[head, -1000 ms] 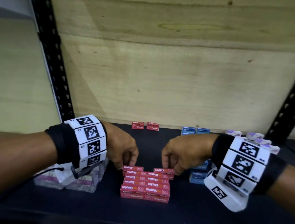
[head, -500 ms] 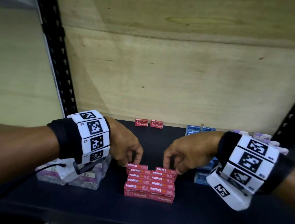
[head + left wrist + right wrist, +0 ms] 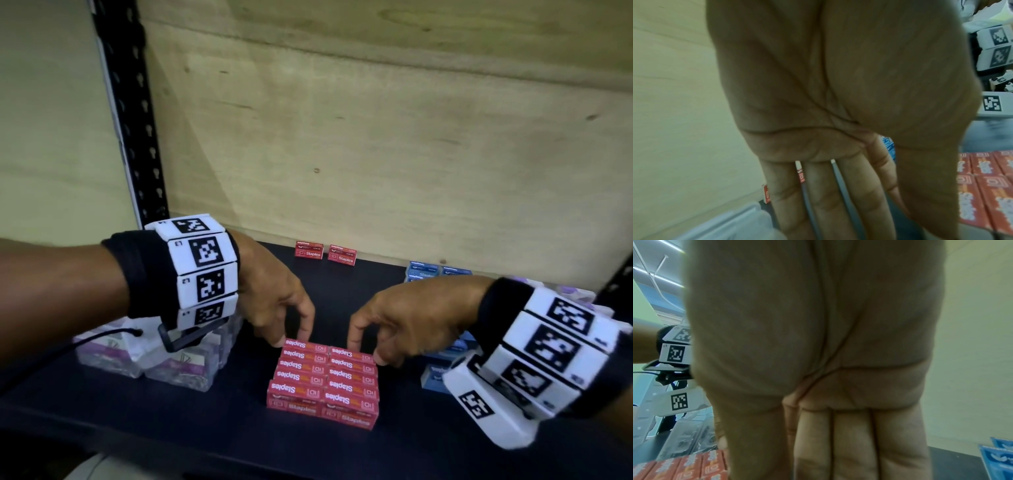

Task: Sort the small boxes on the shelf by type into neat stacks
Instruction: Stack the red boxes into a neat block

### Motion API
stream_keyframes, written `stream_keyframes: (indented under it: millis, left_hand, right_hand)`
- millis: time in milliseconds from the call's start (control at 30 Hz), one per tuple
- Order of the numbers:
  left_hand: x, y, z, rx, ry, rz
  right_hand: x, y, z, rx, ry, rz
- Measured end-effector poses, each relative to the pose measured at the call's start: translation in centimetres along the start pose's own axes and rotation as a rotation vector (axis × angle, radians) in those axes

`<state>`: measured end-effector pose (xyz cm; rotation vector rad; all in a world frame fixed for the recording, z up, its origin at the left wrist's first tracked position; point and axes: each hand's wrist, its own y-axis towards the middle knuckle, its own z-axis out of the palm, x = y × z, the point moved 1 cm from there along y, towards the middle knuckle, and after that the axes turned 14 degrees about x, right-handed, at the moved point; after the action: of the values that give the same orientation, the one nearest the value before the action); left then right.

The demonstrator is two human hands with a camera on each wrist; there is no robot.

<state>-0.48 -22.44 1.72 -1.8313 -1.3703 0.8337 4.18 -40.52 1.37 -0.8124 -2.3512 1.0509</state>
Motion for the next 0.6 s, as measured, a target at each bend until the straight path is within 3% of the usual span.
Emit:
stream_keyframes:
  millis: [500,600]
  left_hand:
    - [0.8,0.7,-0.8,0.042,-0.103,0.029]
    - [1.5,1.1,-1.6,-0.005,-0.124,0.037]
  right_hand:
    - [0.0,0.1,-0.5,0.050,-0.027,0.013]
    - [-0.5,0.0,-1.8,0.069,-0.029,0.051]
